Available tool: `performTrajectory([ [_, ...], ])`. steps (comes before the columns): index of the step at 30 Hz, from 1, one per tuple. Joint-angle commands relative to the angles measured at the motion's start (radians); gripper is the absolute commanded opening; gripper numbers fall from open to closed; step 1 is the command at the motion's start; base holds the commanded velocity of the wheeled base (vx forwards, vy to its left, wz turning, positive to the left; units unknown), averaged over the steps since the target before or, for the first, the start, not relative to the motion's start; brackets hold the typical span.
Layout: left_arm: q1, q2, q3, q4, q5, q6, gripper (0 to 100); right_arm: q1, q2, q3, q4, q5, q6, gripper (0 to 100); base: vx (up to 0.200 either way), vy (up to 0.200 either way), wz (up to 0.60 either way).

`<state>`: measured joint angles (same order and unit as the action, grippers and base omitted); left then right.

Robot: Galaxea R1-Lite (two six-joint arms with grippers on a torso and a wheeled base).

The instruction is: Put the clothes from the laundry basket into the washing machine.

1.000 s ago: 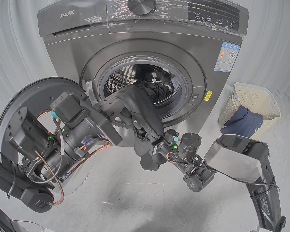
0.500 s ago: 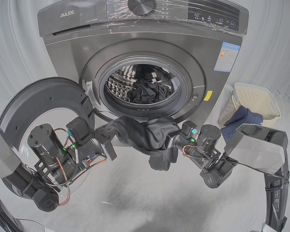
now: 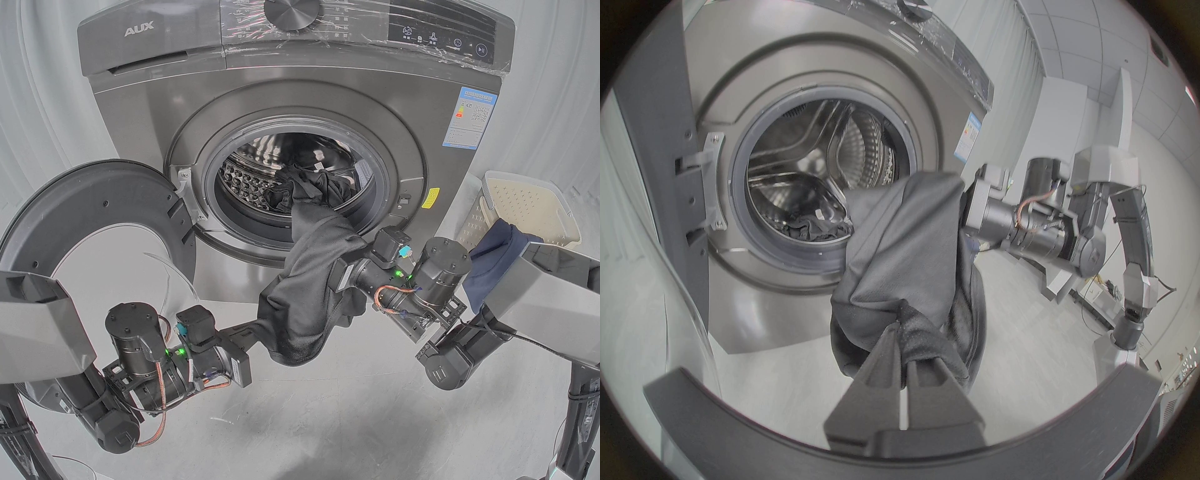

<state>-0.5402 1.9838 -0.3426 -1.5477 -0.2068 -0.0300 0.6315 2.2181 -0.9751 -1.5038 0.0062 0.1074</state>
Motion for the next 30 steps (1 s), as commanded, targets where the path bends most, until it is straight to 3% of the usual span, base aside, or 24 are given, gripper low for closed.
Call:
performTrajectory([
  [1, 0.000, 0.055, 0.010, -0.002, 0.000, 0.002, 0, 0.020, -0.034, 0.001, 0.001, -0.002, 0.000, 0, 0.000, 0.000, 0.00],
  [5, 0.002, 0.058, 0.007, -0.002, 0.000, 0.002, 0, 0.025, -0.032, 0.001, 0.001, -0.002, 0.000, 0, 0.000, 0.000, 0.00],
  [6, 0.002, 0.055, 0.004, -0.002, 0.000, 0.002, 100, 0.025, -0.032, 0.001, 0.001, -0.002, 0.000, 0, 0.000, 0.000, 0.00],
  [15, 0.008, 0.064, 0.020, 0.000, 0.000, -0.001, 100, 0.010, -0.032, -0.005, 0.001, -0.002, -0.002, 0, 0.000, 0.000, 0.00],
  [18, -0.003, 0.095, 0.102, 0.000, -0.016, 0.012, 100, 0.001, -0.029, -0.007, 0.001, -0.002, 0.000, 0, 0.000, 0.000, 0.00],
  [19, -0.007, 0.113, 0.122, -0.002, -0.037, 0.042, 100, -0.001, -0.029, -0.010, 0.001, -0.002, 0.000, 0, 0.000, 0.000, 0.00],
  [20, -0.009, 0.119, 0.125, -0.002, -0.040, 0.053, 100, -0.001, -0.029, -0.010, 0.001, -0.002, -0.002, 0, 0.000, 0.000, 0.00],
  [30, -0.009, 0.122, 0.135, 0.000, -0.042, 0.059, 100, -0.007, -0.032, -0.017, 0.002, -0.002, -0.002, 0, 0.000, 0.000, 0.00],
])
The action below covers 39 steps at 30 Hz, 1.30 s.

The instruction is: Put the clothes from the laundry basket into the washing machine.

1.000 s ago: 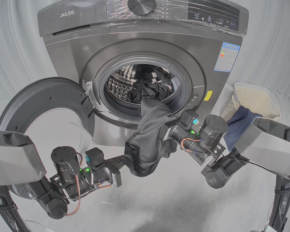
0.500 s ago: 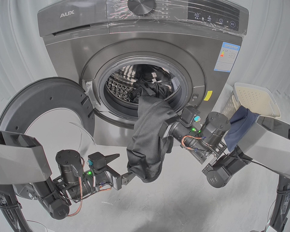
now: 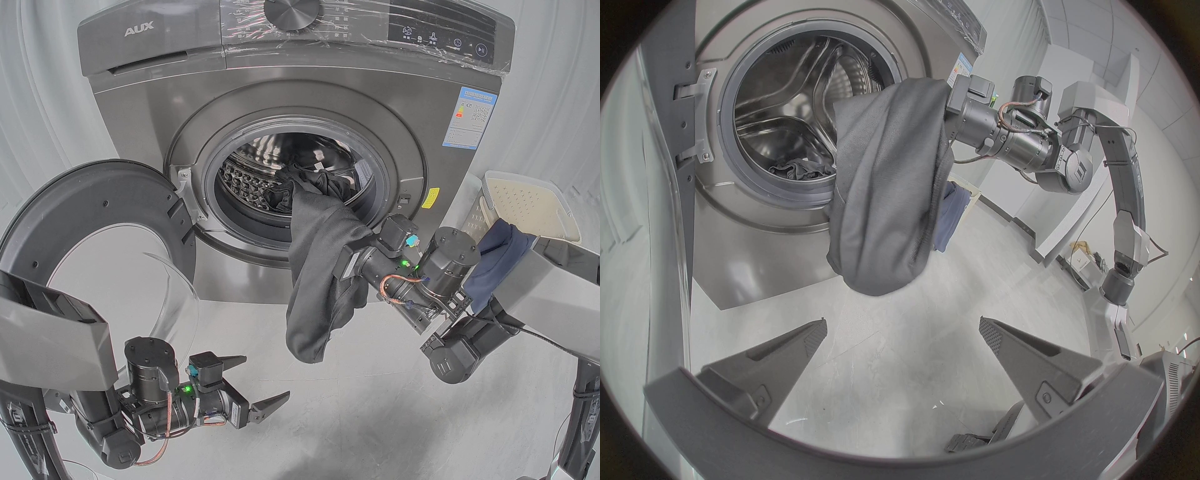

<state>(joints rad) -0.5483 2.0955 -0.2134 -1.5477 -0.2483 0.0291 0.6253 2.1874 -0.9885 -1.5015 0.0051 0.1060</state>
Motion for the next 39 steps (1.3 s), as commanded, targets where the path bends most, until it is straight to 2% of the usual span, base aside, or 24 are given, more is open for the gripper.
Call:
performTrajectory([
  [1, -0.001, 0.009, 0.008, 0.000, 0.000, 0.000, 100, -0.001, -0.002, -0.004, 0.000, -0.001, 0.000, 0, 0.000, 0.000, 0.00],
  [6, -0.001, -0.005, -0.020, -0.002, 0.000, 0.000, 100, 0.010, -0.005, -0.001, -0.002, -0.001, 0.000, 0, 0.000, 0.000, 0.00],
  [12, -0.009, -0.029, -0.149, -0.002, 0.003, -0.009, 100, 0.024, -0.012, 0.007, 0.003, -0.001, -0.006, 0, 0.000, 0.000, 0.00],
  [17, -0.045, 0.024, -0.241, -0.002, 0.007, -0.012, 100, 0.030, -0.011, 0.013, 0.004, 0.001, -0.008, 0, 0.000, 0.000, 0.00],
  [25, -0.048, 0.081, -0.393, 0.000, 0.007, -0.015, 100, 0.068, -0.012, 0.014, 0.006, -0.001, -0.005, 0, 0.000, 0.000, 0.00],
  [33, -0.050, 0.126, -0.454, 0.000, 0.007, -0.017, 100, 0.083, -0.014, 0.014, 0.006, -0.011, -0.006, 0, 0.000, 0.000, 0.00],
  [39, -0.041, 0.162, -0.517, 0.000, 0.015, -0.017, 100, 0.103, -0.040, 0.053, 0.003, -0.013, -0.003, 0, 0.000, 0.000, 0.00],
])
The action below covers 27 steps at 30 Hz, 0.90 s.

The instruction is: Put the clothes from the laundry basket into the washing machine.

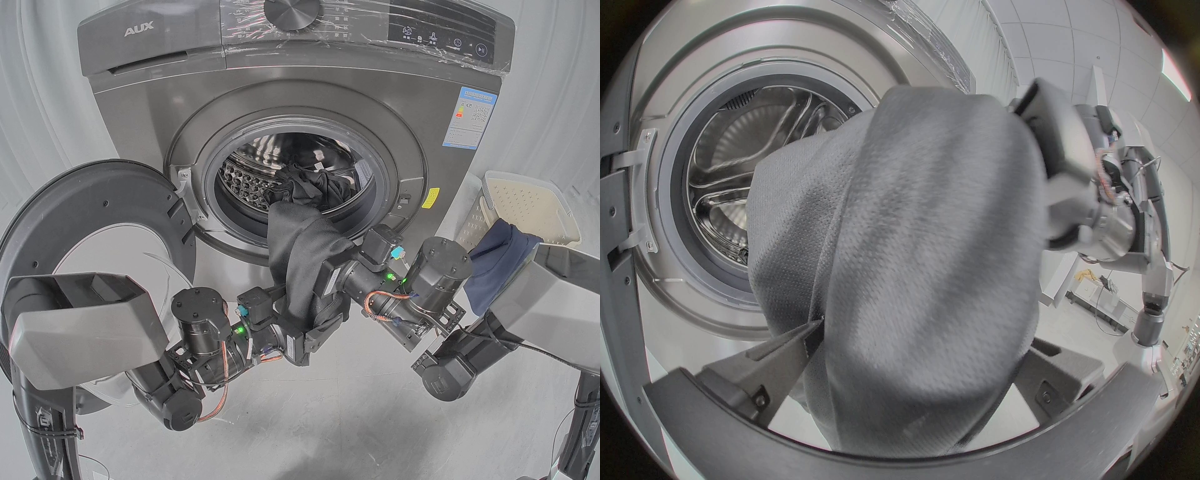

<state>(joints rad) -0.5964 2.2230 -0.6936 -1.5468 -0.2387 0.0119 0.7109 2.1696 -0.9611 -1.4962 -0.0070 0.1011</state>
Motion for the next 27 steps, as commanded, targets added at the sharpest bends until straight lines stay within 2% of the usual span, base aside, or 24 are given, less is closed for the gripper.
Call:
performTrajectory([
  [1, 0.009, 0.040, -0.044, 0.001, 0.010, -0.001, 100, 0.027, -0.028, 0.033, -0.003, -0.002, 0.003, 0, 0.000, 0.000, 0.00],
  [4, 0.015, 0.053, -0.070, 0.001, 0.024, -0.003, 100, 0.050, -0.047, 0.053, -0.001, -0.004, 0.005, 0, 0.000, 0.000, 0.00],
  [9, 0.030, 0.072, -0.115, 0.002, 0.044, -0.024, 100, 0.081, -0.074, 0.079, 0.001, -0.037, 0.006, 0, 0.000, 0.000, 0.00],
  [18, 0.056, 0.075, -0.141, 0.002, 0.065, -0.029, 100, 0.079, -0.097, 0.117, 0.002, -0.039, 0.011, 0, 0.000, 0.000, 0.00],
  [19, 0.056, 0.078, -0.141, 0.002, 0.065, -0.027, 0, 0.081, -0.097, 0.117, 0.002, -0.039, 0.012, 0, 0.000, 0.000, 0.00],
  [24, 0.059, 0.083, -0.152, 0.001, 0.065, -0.029, 0, 0.071, -0.096, 0.127, 0.002, -0.039, 0.017, 0, 0.000, 0.000, 0.00],
  [27, 0.076, 0.073, -0.156, 0.001, 0.085, -0.033, 0, 0.050, -0.094, 0.131, 0.002, -0.041, 0.019, 0, 0.000, 0.000, 0.00],
])
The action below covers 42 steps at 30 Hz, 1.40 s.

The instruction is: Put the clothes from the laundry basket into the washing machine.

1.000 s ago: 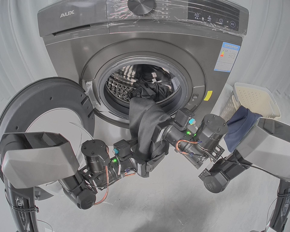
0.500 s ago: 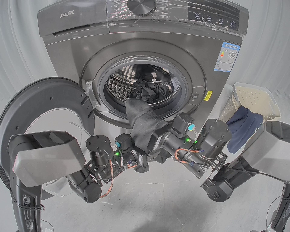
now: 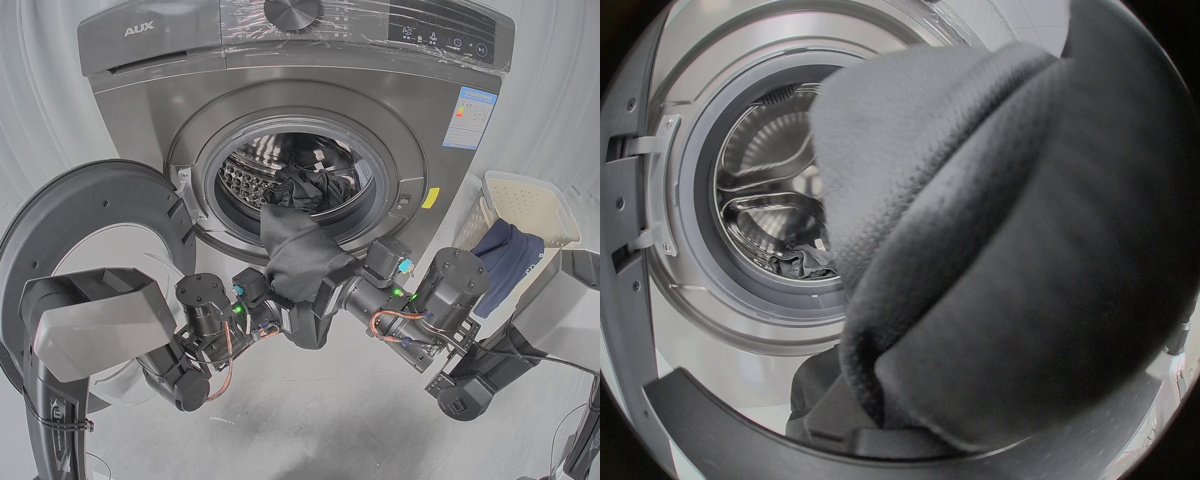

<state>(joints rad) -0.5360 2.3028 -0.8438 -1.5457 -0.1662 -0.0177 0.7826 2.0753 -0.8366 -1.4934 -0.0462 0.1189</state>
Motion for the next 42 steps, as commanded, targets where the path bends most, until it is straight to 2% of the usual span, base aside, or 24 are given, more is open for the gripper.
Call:
performTrajectory([
  [1, 0.022, -0.011, -0.004, -0.002, 0.016, -0.005, 0, -0.037, 0.000, 0.007, -0.001, 0.000, 0.001, 0, 0.000, 0.000, 0.00],
  [6, 0.031, -0.066, 0.015, -0.002, 0.017, -0.030, 0, -0.097, 0.005, 0.007, 0.001, 0.000, 0.008, 0, 0.000, 0.000, 0.00],
  [14, 0.011, -0.177, 0.103, -0.002, 0.017, -0.036, 0, -0.160, 0.058, 0.021, -0.002, 0.000, 0.016, 0, 0.000, 0.000, 0.00],
  [22, 0.005, -0.217, 0.117, -0.002, 0.016, -0.064, 0, -0.134, 0.089, 0.040, -0.011, 0.003, 0.015, 0, 0.000, 0.000, 0.00],
  [30, 0.005, -0.230, 0.121, -0.002, 0.016, -0.067, 0, -0.124, 0.075, 0.045, -0.016, 0.017, 0.016, 0, 0.000, 0.000, 0.00],
  [31, 0.005, -0.243, 0.131, -0.002, 0.014, -0.067, 0, -0.124, 0.068, 0.054, -0.013, 0.015, 0.013, 100, 0.000, 0.000, 0.00],
  [34, 0.004, -0.263, 0.163, -0.002, 0.011, -0.061, 0, -0.124, 0.020, 0.093, -0.014, 0.019, 0.010, 100, 0.000, 0.000, 0.00],
  [35, 0.002, -0.313, 0.207, -0.002, 0.007, -0.070, 0, -0.114, -0.037, 0.156, -0.019, 0.034, 0.004, 100, 0.000, 0.000, 0.00],
  [36, 0.002, -0.316, 0.212, -0.002, 0.007, -0.070, 0, -0.112, -0.040, 0.160, -0.021, 0.035, 0.004, 100, 0.000, 0.000, 0.00],
  [38, 0.004, -0.370, 0.285, -0.002, 0.007, -0.061, 0, -0.092, -0.113, 0.298, -0.042, 0.097, -0.019, 100, 0.000, 0.000, 0.00],
  [40, 0.004, -0.414, 0.345, -0.002, 0.011, -0.056, 0, -0.078, -0.158, 0.409, -0.053, 0.135, -0.039, 100, 0.000, 0.000, 0.00],
  [41, 0.004, -0.418, 0.350, -0.002, 0.011, -0.056, 0, -0.077, -0.166, 0.424, -0.053, 0.140, -0.041, 100, 0.000, 0.000, 0.00],
  [42, 0.004, -0.448, 0.387, -0.002, 0.014, -0.062, 0, -0.063, -0.205, 0.484, -0.053, 0.161, -0.042, 100, 0.000, 0.000, 0.00],
])
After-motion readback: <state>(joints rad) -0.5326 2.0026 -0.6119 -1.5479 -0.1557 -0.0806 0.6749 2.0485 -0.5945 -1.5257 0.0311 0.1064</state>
